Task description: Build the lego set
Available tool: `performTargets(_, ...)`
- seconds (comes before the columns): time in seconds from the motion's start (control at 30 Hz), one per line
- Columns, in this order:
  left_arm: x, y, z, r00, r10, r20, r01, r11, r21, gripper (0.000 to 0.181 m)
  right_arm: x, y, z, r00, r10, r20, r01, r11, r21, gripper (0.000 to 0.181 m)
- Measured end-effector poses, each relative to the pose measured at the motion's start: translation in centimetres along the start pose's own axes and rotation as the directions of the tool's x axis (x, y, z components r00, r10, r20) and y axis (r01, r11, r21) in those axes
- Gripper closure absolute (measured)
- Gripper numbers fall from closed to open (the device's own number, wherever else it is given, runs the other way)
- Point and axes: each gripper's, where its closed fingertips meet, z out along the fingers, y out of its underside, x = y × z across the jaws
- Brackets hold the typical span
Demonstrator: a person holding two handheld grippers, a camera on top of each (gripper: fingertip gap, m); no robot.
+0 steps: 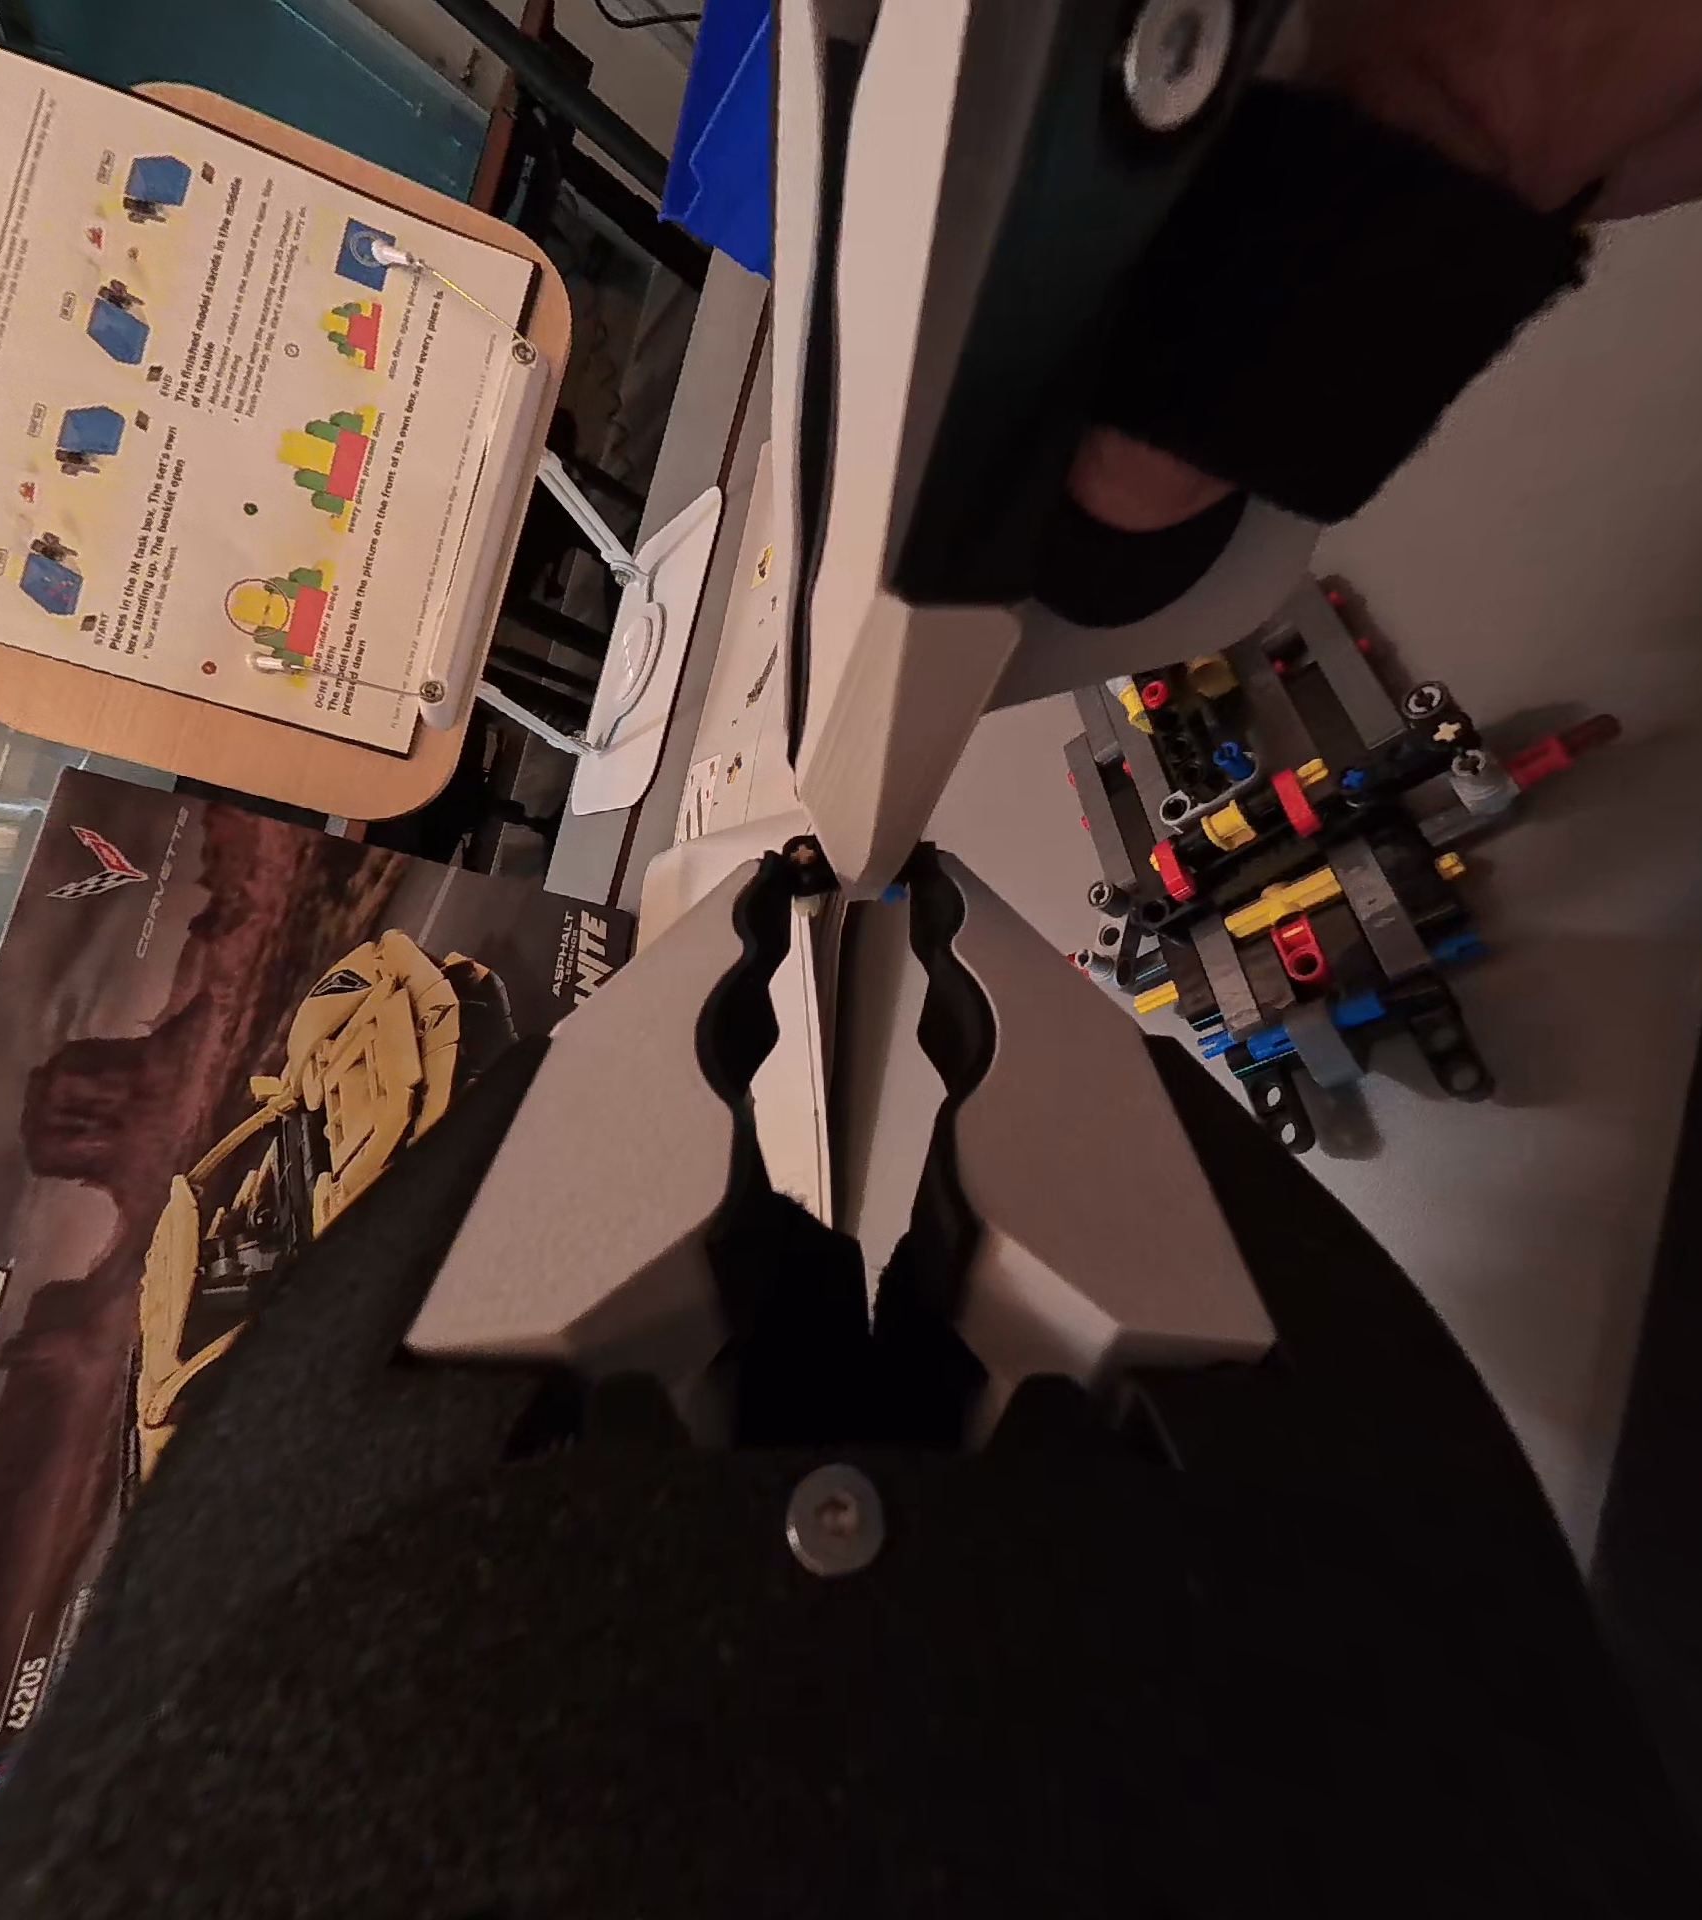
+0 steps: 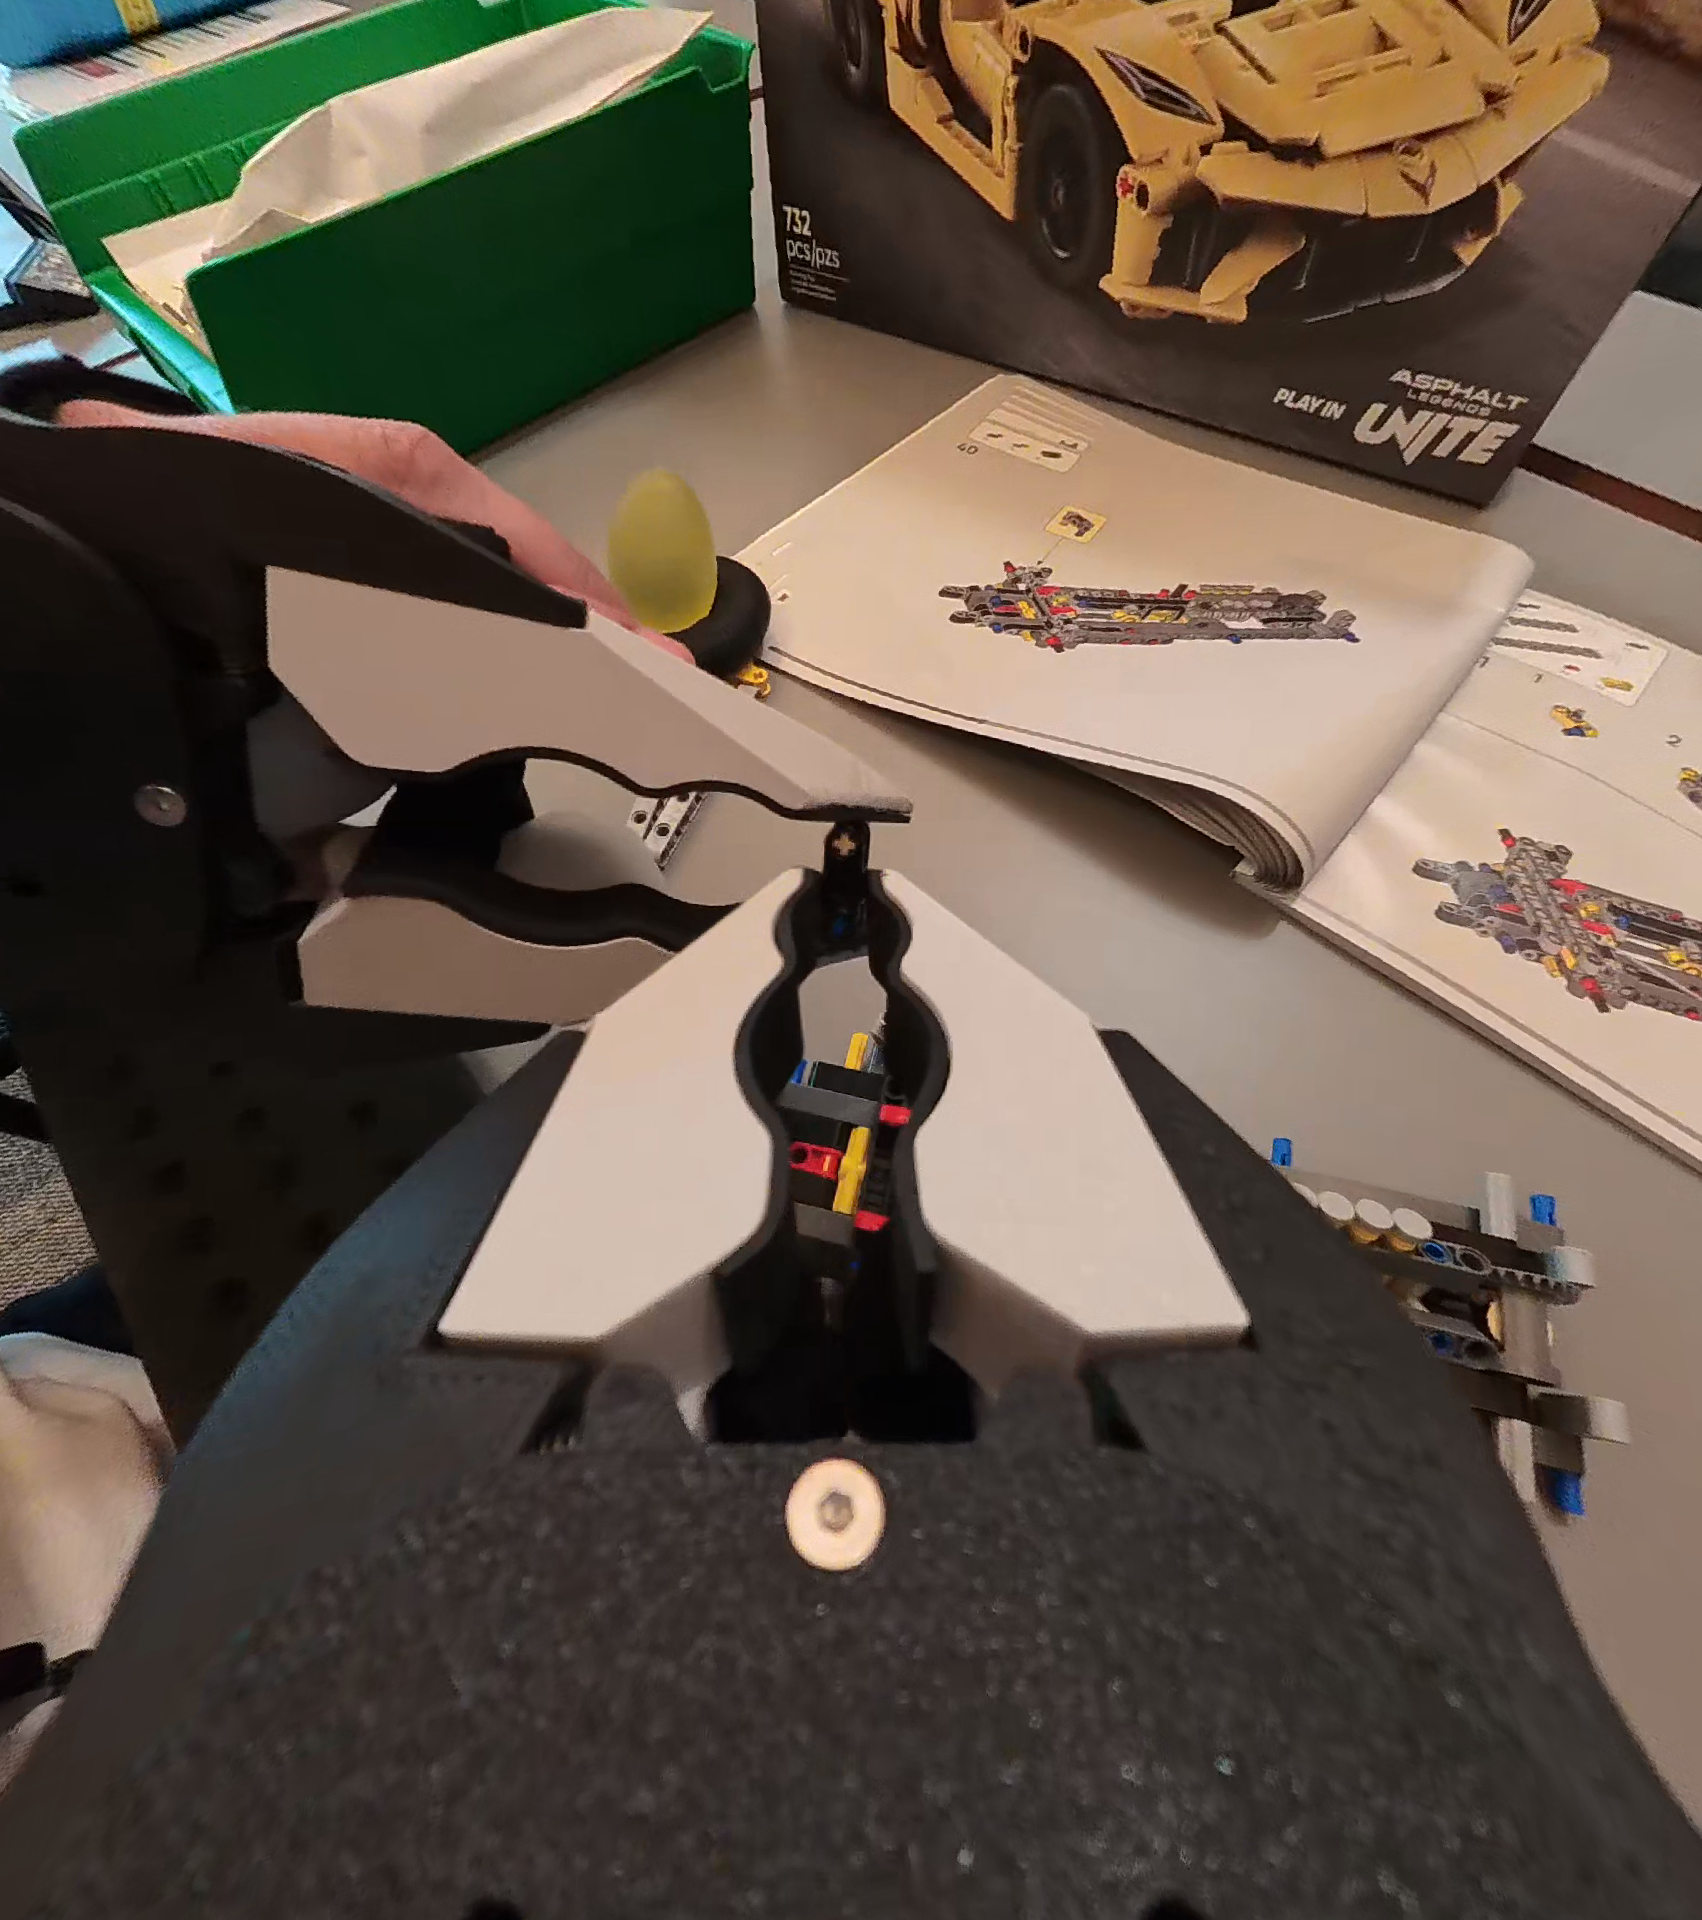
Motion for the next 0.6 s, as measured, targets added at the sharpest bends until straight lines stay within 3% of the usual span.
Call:
performTargets(0.2, 0.9, 0.0, -0.2, 0.998, -0.05, -0.044, 0.051, 0.998, 0.03, 0.16, -0.3, 0.6, -0.1, 0.996, 0.037, 0.076, -0.037, 0.999, -0.008, 0.175)
performTargets(0.3, 2.1, 1.6, -0.9, 0.947, -0.248, -0.206, 0.252, 0.968, -0.005, 0.155, 1.1, 1.3, -0.6, 0.998, 0.007, 0.062, -0.006, 1.0, -0.014, 0.175)
performTargets(0.47, 5.3, 5.2, -1.2, 0.627, -0.603, -0.494, 0.55, 0.791, -0.268, 0.154, 2.1, 3.6, -1.4, 0.991, -0.074, 0.115, 0.07, 0.997, 0.039, 0.175)
performTargets(0.6, 5.8, 4.7, -0.3, 0.405, -0.708, -0.578, 0.642, 0.67, -0.372, 0.154, 2.4, 4.0, -1.9, 0.993, -0.084, 0.083, 0.074, 0.991, 0.112, 0.175)
